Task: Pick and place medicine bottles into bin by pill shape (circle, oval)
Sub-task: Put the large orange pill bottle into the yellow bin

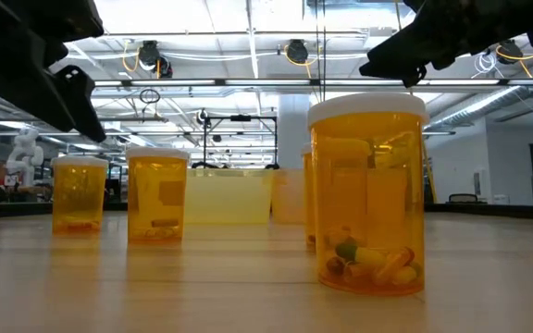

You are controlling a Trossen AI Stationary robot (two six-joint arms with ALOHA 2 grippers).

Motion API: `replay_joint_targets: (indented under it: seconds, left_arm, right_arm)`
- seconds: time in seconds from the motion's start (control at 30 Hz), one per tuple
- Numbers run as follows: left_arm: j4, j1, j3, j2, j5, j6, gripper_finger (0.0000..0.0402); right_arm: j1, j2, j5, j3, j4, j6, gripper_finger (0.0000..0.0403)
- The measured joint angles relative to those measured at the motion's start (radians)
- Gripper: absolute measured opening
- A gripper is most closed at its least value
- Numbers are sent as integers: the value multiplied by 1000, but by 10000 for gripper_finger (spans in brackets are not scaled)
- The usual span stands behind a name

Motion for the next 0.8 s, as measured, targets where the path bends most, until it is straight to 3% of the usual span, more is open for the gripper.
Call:
replay_joint_targets:
  seconds: [0.33, 0.8]
  left_arm:
    - [29, -8, -51, 0, -27, 5, 365]
    - [225, 14, -166, 0, 13, 42, 365]
  right_arm:
    - [-15, 0, 0, 0, 21, -33, 192]
    - [-40, 0, -4, 0, 26, -51, 192]
